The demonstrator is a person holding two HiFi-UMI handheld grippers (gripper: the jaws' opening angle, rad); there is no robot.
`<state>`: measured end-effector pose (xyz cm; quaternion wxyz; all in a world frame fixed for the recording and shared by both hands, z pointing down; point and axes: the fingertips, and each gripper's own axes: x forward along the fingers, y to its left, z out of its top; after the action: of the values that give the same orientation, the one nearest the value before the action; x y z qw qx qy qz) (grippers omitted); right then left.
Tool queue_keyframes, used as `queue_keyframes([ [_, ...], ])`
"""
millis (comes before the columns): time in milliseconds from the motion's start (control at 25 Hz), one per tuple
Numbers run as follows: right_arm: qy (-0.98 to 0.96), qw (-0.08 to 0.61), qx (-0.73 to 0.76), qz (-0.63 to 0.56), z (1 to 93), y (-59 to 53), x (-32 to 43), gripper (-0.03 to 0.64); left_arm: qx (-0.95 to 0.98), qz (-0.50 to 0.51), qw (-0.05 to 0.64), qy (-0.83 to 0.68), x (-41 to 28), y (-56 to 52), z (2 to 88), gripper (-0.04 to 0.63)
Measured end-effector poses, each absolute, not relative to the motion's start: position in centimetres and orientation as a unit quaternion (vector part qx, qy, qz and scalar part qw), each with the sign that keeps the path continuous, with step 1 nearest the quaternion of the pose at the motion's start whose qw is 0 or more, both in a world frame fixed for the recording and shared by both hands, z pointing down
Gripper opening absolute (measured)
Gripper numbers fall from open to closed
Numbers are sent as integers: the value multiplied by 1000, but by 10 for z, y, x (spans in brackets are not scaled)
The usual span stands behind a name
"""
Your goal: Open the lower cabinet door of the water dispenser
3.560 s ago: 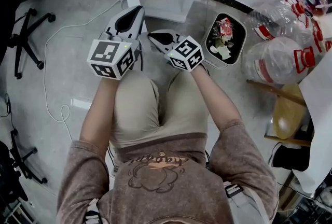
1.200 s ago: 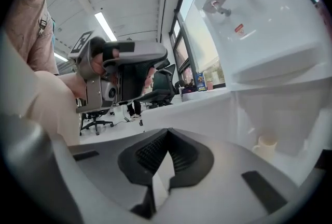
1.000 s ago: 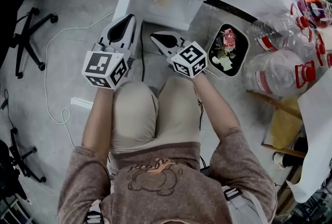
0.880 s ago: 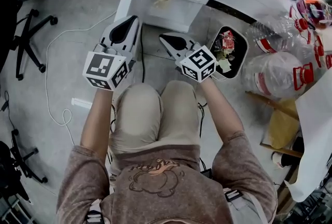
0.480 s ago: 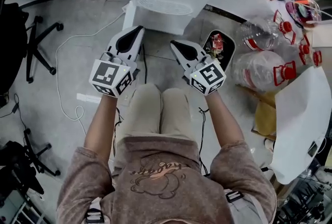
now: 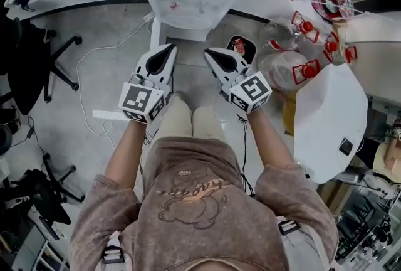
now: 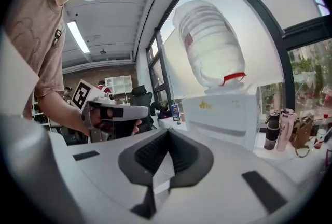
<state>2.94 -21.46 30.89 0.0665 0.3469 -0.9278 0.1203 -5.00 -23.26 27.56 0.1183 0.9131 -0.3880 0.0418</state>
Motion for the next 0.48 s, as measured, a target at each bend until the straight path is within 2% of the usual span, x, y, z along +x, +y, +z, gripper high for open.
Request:
queue_keyframes([
  [240,-916,57,375,131,217,-200,30,6,918,45,131,-372,-56,-216,191,12],
  [480,-901,29,407,146,162,-192,26,6,929,57,125,-343,-64,-208,143,12],
])
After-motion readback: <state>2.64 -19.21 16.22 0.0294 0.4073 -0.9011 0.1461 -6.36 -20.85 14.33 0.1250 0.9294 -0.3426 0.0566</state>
